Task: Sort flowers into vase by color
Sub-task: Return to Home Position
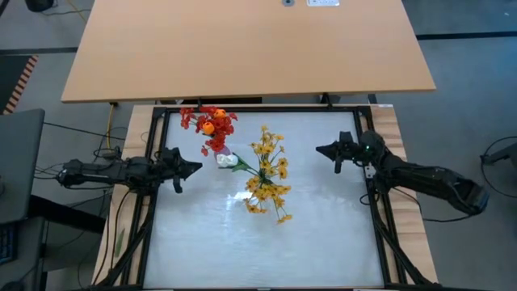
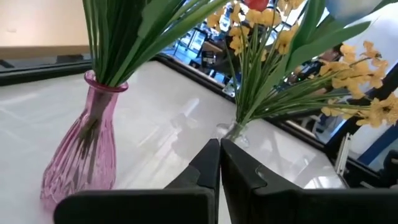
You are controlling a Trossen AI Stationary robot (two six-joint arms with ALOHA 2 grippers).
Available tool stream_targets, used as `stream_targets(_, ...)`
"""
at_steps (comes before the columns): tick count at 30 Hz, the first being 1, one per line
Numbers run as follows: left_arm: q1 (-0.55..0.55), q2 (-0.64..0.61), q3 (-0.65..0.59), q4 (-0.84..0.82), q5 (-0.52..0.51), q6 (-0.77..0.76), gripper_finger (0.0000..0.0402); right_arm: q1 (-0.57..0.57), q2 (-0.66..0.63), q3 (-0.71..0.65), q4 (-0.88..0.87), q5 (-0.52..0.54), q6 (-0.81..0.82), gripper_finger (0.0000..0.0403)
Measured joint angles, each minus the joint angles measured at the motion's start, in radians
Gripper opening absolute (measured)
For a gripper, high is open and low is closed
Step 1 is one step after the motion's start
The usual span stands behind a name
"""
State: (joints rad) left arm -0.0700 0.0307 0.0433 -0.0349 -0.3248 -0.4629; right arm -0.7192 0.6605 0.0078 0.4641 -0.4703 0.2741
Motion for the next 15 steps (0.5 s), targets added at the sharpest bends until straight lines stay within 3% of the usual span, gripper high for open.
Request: stream_targets(15, 0.0, 0.013, 0.0, 0.001, -0.059, 0.221, 0.0, -0.137, 0.001, -0.002, 0.031, -0.132, -0.284, 0.0022)
